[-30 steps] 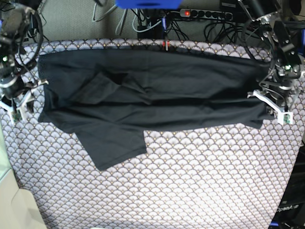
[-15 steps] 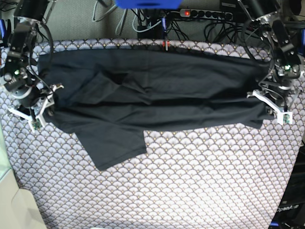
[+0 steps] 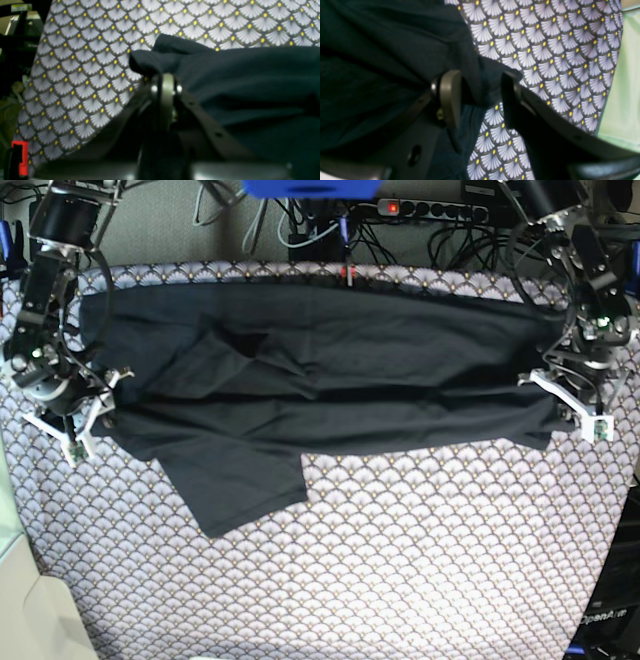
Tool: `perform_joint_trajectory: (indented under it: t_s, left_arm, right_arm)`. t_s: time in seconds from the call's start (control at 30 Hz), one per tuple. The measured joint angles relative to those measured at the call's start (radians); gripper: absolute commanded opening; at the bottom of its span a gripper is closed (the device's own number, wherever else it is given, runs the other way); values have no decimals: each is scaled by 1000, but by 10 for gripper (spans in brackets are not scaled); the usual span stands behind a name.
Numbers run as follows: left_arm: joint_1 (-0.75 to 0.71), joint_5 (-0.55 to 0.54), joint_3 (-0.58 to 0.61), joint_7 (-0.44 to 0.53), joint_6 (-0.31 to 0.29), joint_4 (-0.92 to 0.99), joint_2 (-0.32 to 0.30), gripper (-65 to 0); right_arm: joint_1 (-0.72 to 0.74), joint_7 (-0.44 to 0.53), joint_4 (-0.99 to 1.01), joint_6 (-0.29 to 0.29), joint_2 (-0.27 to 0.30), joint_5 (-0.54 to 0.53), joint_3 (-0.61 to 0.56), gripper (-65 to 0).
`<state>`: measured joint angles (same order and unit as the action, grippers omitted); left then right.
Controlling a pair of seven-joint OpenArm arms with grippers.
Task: Fold the T-shirt properly
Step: 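Pull the folded layer back toward the arms with both grippers, then drag the folded band further toward the arms with both grippers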
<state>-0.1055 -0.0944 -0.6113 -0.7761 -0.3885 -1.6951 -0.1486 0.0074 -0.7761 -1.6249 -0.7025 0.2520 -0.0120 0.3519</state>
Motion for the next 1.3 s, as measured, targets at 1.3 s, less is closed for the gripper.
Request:
perform_joint_trajectory:
  t_s: [1.3]
  left_arm:
    - [-76, 3, -154, -83, -201, -145, 0, -650]
  right_arm:
    - [-450, 238, -285, -1, 16, -93, 124, -650]
